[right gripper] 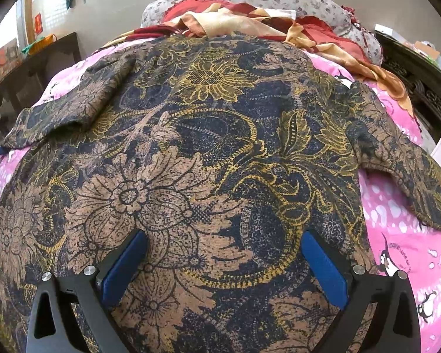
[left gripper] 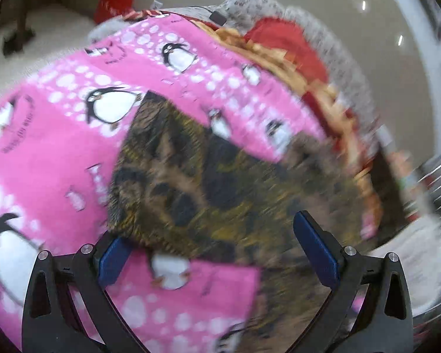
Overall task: Fold small clothes
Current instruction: 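Grasp the sleeve cuff nearest the left gripper and lift it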
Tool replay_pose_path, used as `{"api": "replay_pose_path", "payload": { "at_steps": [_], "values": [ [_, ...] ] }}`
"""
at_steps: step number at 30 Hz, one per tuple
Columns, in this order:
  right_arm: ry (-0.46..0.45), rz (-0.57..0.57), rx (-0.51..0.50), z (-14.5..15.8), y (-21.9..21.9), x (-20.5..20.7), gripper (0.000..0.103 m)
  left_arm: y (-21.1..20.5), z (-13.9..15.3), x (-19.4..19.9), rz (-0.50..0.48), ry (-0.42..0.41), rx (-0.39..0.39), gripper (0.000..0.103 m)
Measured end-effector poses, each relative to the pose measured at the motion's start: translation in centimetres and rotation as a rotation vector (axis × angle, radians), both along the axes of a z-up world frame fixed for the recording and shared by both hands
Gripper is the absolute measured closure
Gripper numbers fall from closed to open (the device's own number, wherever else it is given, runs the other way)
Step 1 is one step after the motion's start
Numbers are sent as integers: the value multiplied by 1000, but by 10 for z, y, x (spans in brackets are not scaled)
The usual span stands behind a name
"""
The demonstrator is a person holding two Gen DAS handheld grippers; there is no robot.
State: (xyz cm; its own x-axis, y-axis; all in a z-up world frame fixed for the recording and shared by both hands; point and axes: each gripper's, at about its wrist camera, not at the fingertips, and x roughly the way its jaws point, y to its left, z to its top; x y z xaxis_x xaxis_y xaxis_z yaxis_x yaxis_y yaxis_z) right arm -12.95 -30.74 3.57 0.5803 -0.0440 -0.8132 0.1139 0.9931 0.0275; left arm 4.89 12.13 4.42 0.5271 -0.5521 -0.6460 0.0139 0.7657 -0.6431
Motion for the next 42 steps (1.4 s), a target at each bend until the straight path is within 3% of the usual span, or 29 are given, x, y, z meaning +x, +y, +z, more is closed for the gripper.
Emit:
{"api": "replay_pose_path", "payload": {
  "at_steps": [2, 4, 7, 11, 16, 17, 18, 19, 21, 24, 26, 30, 35, 39, 42],
  "values": [
    [-1, 0, 1, 0, 0, 0, 0, 9, 5, -3, -1, -27, -108, 1],
    [-2, -1, 1, 0, 0, 1, 0, 14, 8, -6, -6, -47, -147, 1],
    [-4, -4, 1, -1, -1, 2, 0, 15, 8, -7, -32, -47, -98, 1],
    [-5, -5, 1, -1, -1, 2, 0, -1, 5, -1, -46, -24, 64, 1],
    [-6, -4, 2, -1, 0, 3, 0, -4, 1, 19, -8, -18, 79, 3],
    [-7, -4, 4, -1, -1, 3, 0, -6, 2, 20, -20, -25, 83, 16],
    [-6, -4, 3, -1, 0, 3, 0, -9, 3, 21, -32, -26, 97, 37],
    [-6, -4, 3, -1, 0, 3, 0, -10, 1, 23, -37, -14, 116, 47],
    [-5, -4, 3, -1, 0, 3, 0, -10, -8, 27, -26, 35, 192, 77],
    [-5, -4, 6, -1, -1, 3, 0, -6, -9, 25, 13, 21, 264, 98],
    [-6, -5, 6, -1, -1, 3, 0, -3, -4, 21, 42, -11, 283, 99],
    [-6, -5, 6, -1, -1, 3, 0, 6, 37, 19, 88, -114, 341, 100],
    [-7, -6, 5, -2, -1, 2, 0, 61, 131, 42, 194, -255, 353, 100],
    [-7, -6, 5, -1, -1, 3, 0, 94, 187, 53, 261, -327, 416, 100],
    [-6, -6, 5, -1, -1, 2, 0, 110, 206, 58, 301, -335, 453, 100]
  ]
}}
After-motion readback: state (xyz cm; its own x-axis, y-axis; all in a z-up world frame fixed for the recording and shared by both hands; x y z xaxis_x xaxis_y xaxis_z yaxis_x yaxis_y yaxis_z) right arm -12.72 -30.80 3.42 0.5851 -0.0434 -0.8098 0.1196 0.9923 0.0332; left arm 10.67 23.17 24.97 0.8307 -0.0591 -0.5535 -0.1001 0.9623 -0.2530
